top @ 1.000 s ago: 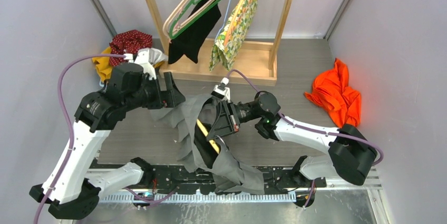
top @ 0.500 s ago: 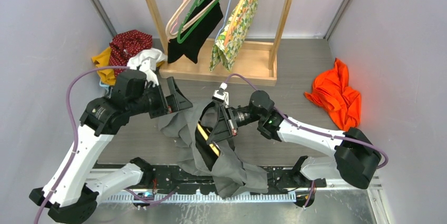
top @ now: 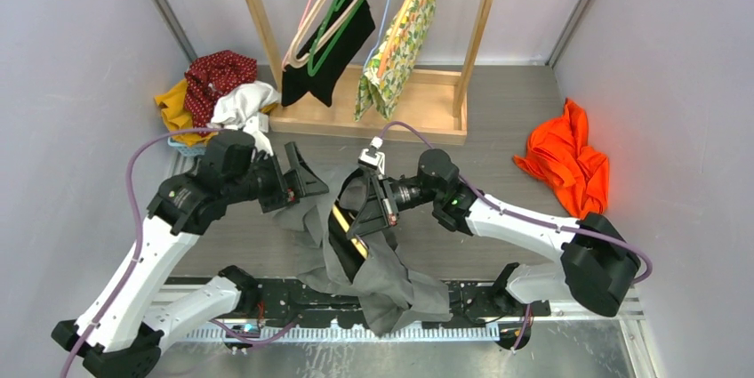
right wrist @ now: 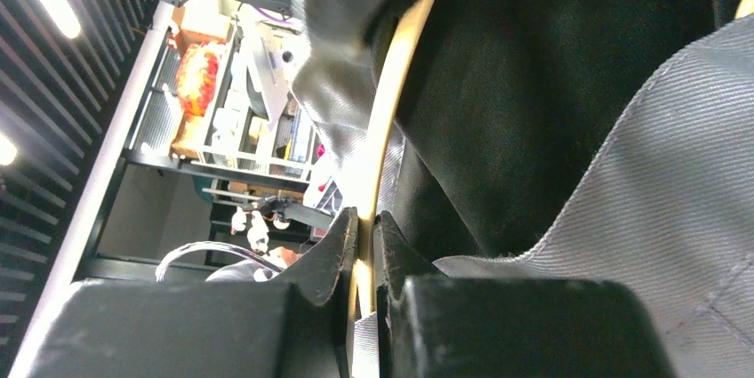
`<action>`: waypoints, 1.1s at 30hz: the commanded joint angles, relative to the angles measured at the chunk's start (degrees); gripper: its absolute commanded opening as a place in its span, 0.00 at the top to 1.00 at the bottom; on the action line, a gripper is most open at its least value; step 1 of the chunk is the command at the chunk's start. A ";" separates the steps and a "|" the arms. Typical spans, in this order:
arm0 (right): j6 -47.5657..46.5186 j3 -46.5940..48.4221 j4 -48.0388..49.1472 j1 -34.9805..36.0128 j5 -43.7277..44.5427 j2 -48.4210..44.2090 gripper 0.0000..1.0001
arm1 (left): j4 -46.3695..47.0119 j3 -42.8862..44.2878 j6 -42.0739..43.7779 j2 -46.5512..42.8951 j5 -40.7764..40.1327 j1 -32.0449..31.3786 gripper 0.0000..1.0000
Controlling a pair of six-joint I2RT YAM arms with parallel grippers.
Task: Place the skirt on the hanger
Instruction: Pick up the hanger at the center of the board.
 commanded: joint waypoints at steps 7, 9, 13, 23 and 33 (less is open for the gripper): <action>-0.96 4.87 4.17 -0.34 -0.02 1.78 0.99 | 9.40 -2.06 -1.48 3.19 2.88 0.07 0.17; -0.94 5.06 4.29 -0.34 0.00 1.95 0.99 | 9.99 -1.86 -1.47 3.99 3.45 0.04 0.20; -1.07 5.74 4.16 -0.34 -0.01 2.36 0.99 | 11.79 -2.24 -1.63 4.77 4.62 0.07 0.35; -0.89 8.71 5.01 -0.41 -0.08 5.41 0.99 | 11.66 -2.02 -1.53 5.21 3.96 -1.56 0.53; -1.29 12.78 4.96 -0.85 0.53 8.62 0.99 | 11.50 -1.79 -1.26 7.00 0.71 -6.26 0.74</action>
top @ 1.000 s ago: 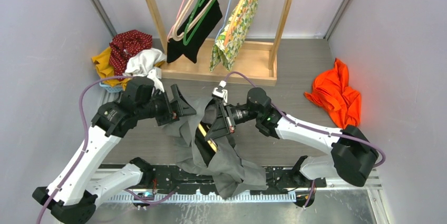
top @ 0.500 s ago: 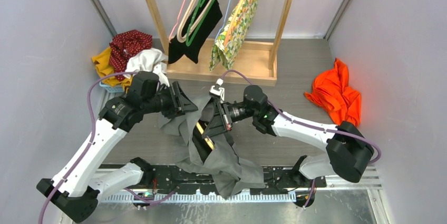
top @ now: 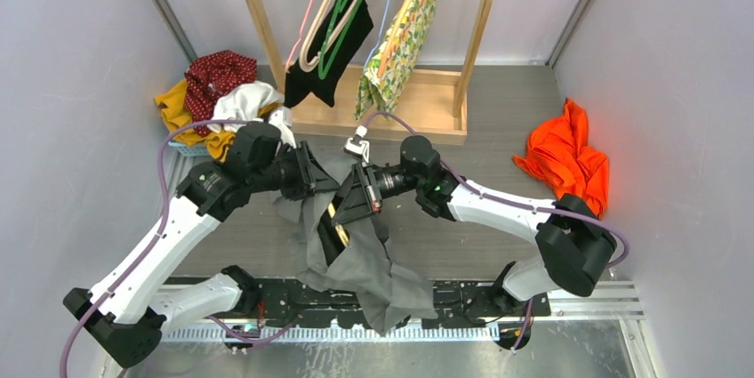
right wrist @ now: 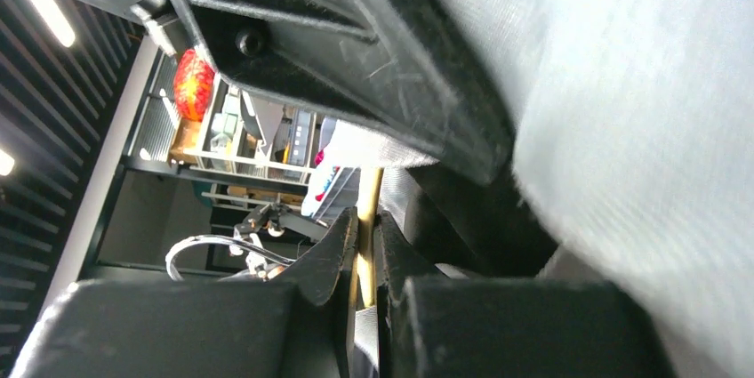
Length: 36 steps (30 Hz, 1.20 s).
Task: Place the skirt on the hanger
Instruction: Pick up the hanger at the center of the board.
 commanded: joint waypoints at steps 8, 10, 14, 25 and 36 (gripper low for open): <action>-1.67 7.44 3.04 -0.89 1.10 2.64 0.99 | 4.29 1.56 2.06 0.51 -0.22 -3.89 1.00; -1.87 7.49 1.76 -1.00 0.74 2.63 0.93 | 3.28 1.94 2.96 0.79 -0.32 -3.93 1.00; -6.08 6.55 -6.63 -1.86 0.75 -0.29 0.67 | 2.22 3.22 3.93 1.25 0.31 -3.94 1.00; -25.97 7.44 -44.88 -11.48 5.94 -17.22 0.36 | -5.32 18.74 6.01 6.90 6.50 -3.87 1.00; -27.06 -1.27 -45.47 -15.97 8.88 -21.02 0.36 | -15.59 47.63 5.75 20.40 12.36 -3.78 1.00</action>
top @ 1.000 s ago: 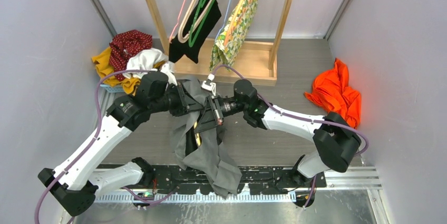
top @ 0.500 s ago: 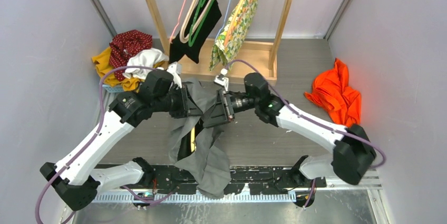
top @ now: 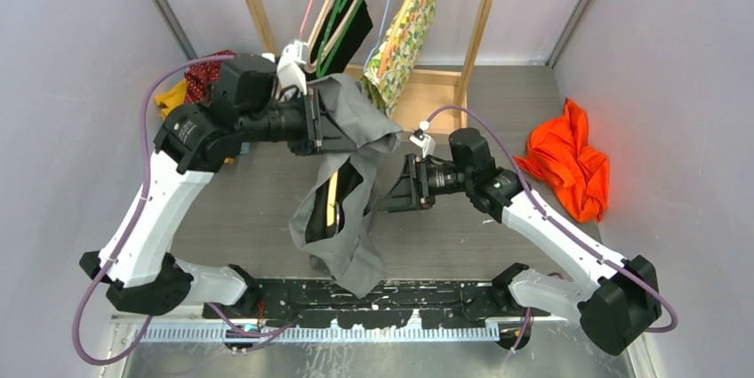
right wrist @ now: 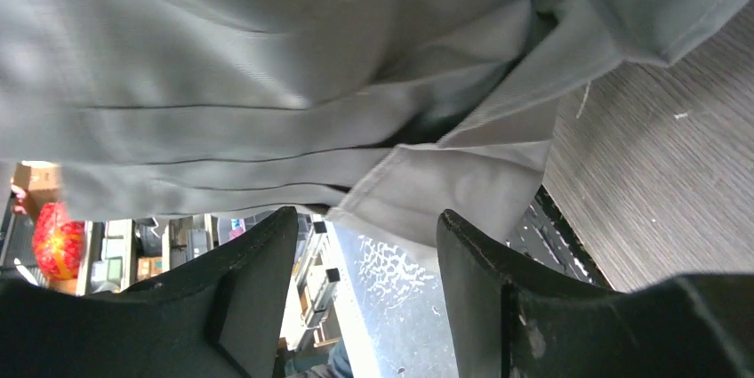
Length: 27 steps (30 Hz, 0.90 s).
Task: Place the skirt on the hanger
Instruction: Pick up the hanger at the center of the board.
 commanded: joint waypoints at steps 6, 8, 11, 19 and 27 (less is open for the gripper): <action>1.02 -3.77 6.62 -0.27 0.94 0.13 0.33 | 0.97 7.68 -1.60 3.36 6.31 -0.10 1.00; 3.08 -5.05 10.52 -0.24 0.88 0.92 0.31 | 2.22 5.97 -2.38 2.96 6.58 -0.01 1.00; 3.39 -5.02 11.44 -0.26 2.02 3.20 0.29 | 4.36 3.37 -3.55 2.08 6.92 0.13 1.00; 3.60 -7.29 10.82 3.99 2.59 5.84 0.30 | 7.17 -0.39 -4.06 1.25 5.62 0.97 1.00; 7.58 -11.03 17.79 12.93 8.65 9.06 0.48 | 12.71 -5.54 -5.44 1.22 6.49 1.56 1.00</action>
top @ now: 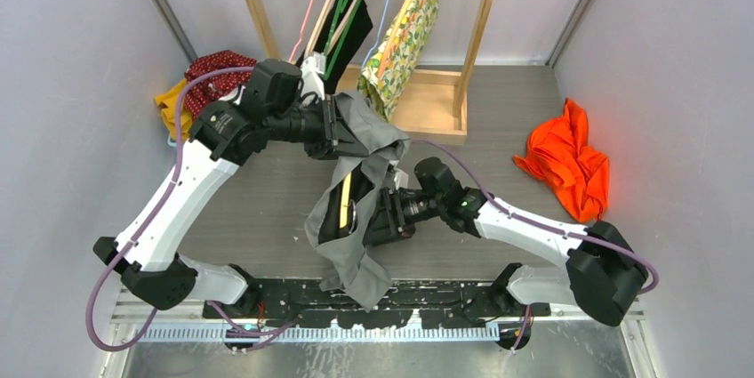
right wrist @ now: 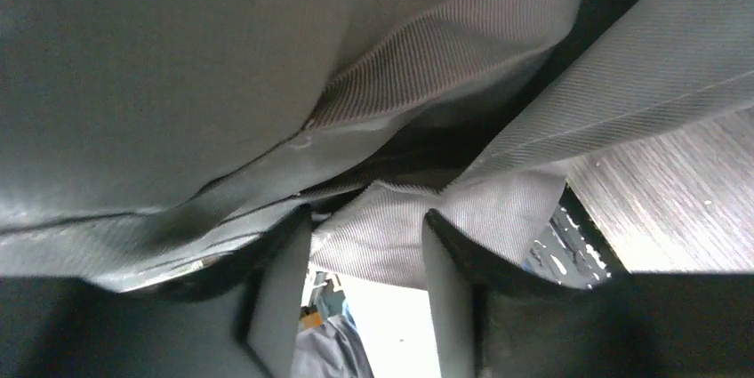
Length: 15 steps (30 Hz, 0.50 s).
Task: Place the skirt on the hanger
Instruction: Pick up the hanger at the center of the board.
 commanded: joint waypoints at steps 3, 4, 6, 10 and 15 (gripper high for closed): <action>2.40 -2.57 5.41 2.46 5.31 0.41 0.79 | 8.97 -1.31 -1.61 -2.60 2.78 1.30 1.00; 1.90 -3.54 4.18 2.46 6.04 -0.30 0.89 | 8.93 -1.50 -1.70 -2.79 2.95 1.70 1.00; 0.25 -5.69 1.21 2.39 7.80 -2.10 0.99 | 8.88 -1.84 -1.71 -3.21 3.43 2.90 1.00; -2.34 -9.77 -3.91 2.29 12.92 -5.16 0.99 | 8.33 -1.94 -1.62 -3.83 4.14 4.52 1.00; -2.38 -12.77 -6.35 2.05 16.07 -8.40 0.98 | 8.58 -3.03 -1.78 -4.15 5.09 5.59 1.00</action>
